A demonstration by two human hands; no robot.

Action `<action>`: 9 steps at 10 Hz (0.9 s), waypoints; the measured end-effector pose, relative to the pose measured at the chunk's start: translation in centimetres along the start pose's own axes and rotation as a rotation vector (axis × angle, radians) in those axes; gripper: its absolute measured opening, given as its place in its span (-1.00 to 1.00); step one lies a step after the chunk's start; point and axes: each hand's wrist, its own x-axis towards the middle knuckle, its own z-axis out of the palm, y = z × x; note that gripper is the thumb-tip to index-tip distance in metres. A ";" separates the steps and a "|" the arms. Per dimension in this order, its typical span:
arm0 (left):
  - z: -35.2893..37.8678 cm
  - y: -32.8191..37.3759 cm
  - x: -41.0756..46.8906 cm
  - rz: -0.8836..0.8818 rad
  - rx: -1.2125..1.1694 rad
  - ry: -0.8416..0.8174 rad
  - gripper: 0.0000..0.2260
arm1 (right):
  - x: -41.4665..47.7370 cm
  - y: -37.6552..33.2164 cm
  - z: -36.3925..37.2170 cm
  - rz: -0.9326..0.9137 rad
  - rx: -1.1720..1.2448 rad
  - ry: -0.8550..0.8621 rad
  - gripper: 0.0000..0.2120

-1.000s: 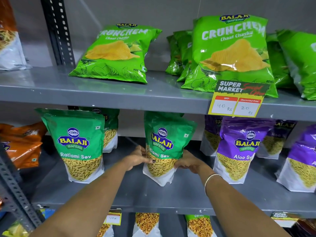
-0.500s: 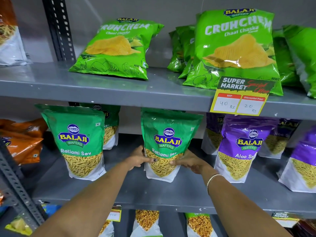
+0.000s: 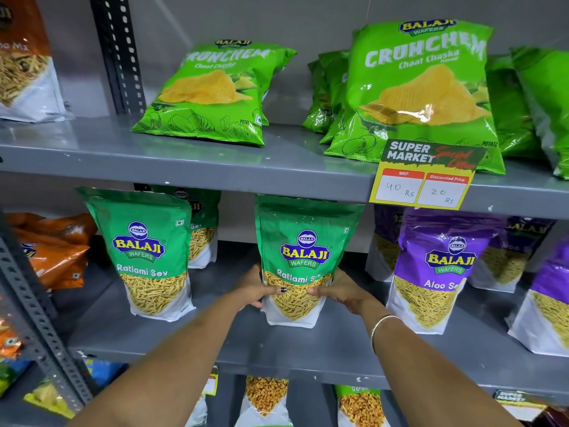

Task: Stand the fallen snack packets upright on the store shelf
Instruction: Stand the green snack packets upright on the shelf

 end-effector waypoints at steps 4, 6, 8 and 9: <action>-2.1 0.0 -2.2 -0.092 0.175 -0.057 -0.37 | 1.6 -3.0 -1.5 0.864 -0.714 -0.395 -0.58; -12.2 -4.6 -5.0 -0.631 0.399 -0.352 -0.72 | 3.1 -5.7 9.0 0.787 -0.651 -0.744 -0.76; -23.1 -10.7 -5.4 -0.594 0.324 -0.021 -0.51 | 4.7 -7.0 20.2 0.271 -0.624 -0.300 -0.28; -25.6 -12.6 -3.9 -0.321 0.180 0.150 -0.27 | 6.6 -5.9 23.4 0.144 -0.426 -0.150 -0.20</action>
